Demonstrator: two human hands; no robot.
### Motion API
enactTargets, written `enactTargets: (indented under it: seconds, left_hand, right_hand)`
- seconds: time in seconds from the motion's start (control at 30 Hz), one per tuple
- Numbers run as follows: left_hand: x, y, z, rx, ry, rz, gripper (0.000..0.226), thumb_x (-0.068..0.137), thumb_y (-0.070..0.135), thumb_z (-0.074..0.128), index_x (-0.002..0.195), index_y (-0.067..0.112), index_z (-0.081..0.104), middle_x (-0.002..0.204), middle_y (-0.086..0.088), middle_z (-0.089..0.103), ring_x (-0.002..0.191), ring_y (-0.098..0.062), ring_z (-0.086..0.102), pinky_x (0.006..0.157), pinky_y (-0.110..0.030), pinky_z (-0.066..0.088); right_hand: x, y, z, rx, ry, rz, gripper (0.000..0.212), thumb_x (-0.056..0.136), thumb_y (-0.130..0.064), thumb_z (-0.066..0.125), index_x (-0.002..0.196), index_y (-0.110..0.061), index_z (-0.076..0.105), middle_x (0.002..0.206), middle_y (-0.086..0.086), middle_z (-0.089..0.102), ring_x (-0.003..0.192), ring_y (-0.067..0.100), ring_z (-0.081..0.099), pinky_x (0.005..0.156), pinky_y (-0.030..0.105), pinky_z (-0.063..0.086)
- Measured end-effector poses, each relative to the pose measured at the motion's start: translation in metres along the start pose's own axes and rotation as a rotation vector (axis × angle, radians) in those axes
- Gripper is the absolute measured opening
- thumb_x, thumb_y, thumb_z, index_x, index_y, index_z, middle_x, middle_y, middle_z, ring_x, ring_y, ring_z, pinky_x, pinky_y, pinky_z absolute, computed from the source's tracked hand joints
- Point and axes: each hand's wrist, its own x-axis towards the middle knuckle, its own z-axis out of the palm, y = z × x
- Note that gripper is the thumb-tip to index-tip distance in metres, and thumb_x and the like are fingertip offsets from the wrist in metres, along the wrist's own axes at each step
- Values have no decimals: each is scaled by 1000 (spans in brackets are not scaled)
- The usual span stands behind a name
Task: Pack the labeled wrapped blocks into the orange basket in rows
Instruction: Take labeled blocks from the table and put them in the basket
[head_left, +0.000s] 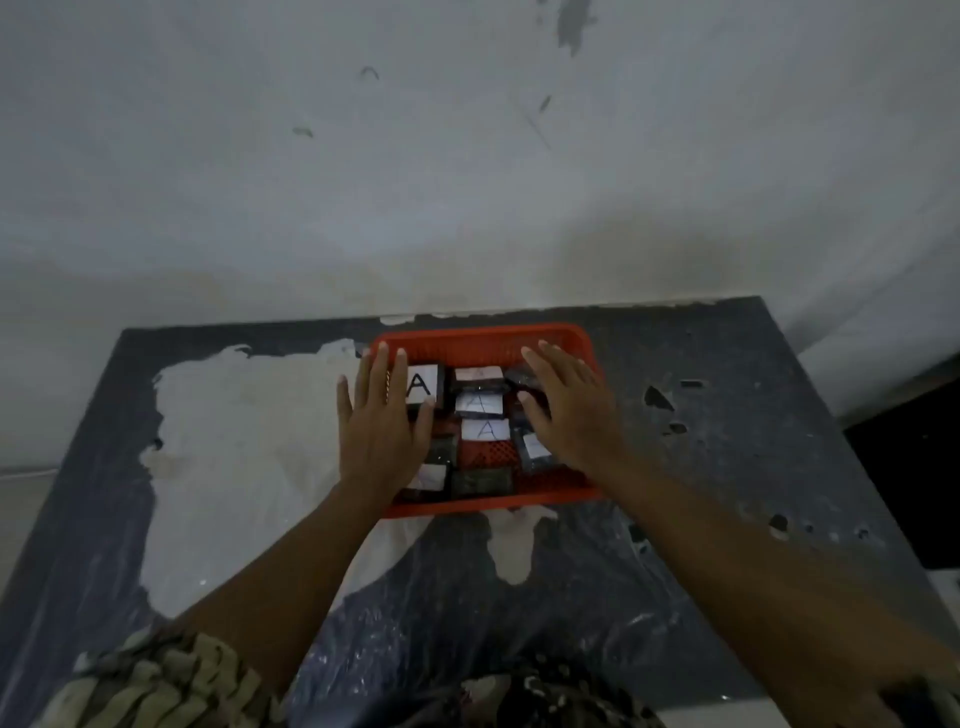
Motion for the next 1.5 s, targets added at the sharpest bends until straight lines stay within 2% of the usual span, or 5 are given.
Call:
enactTargets:
  seconds: [0.5, 0.87, 1.03, 1.27, 1.5]
  left_hand:
    - [-3, -15, 37, -317, -57, -605, 59, 103, 38, 34, 151, 8, 20, 139, -17, 51, 121, -36, 55, 97, -48, 45]
    - [-4, -26, 44, -326, -31, -662, 42, 102, 41, 34, 115, 5, 53, 106, -16, 67, 89, -31, 64, 74, -35, 48]
    - [-5, -26, 42, -322, -16, -645, 40, 102, 39, 36, 113, 4, 54, 105, -19, 67, 88, -34, 64, 76, -42, 52]
    - [-7, -22, 38, -308, -11, -638, 40, 102, 39, 36, 113, 4, 53, 106, -19, 66, 89, -35, 64, 76, -43, 51]
    - [-9, -19, 37, -303, -22, -644, 42, 102, 40, 35, 117, 4, 52, 110, -20, 65, 92, -36, 64, 79, -44, 51]
  right_hand:
    - [-16, 30, 44, -103, -257, 128, 50, 89, -21, 63, 136, -9, 53, 133, 14, 59, 122, 31, 56, 102, 43, 44]
    - [-2, 26, 16, 277, -177, 334, 35, 91, -25, 64, 125, -23, 57, 112, 5, 68, 98, 23, 64, 85, 36, 53]
    - [-7, 35, -19, 587, 21, 499, 33, 92, -34, 64, 124, -26, 63, 99, -18, 65, 84, -5, 62, 69, 8, 45]
    - [-24, 88, -45, 830, 386, 852, 34, 94, -25, 64, 126, -16, 59, 110, 0, 68, 90, 3, 68, 77, 24, 57]
    - [-50, 129, -14, 736, 25, 1004, 38, 97, -20, 57, 134, -22, 56, 115, -1, 61, 92, 11, 61, 71, 19, 46]
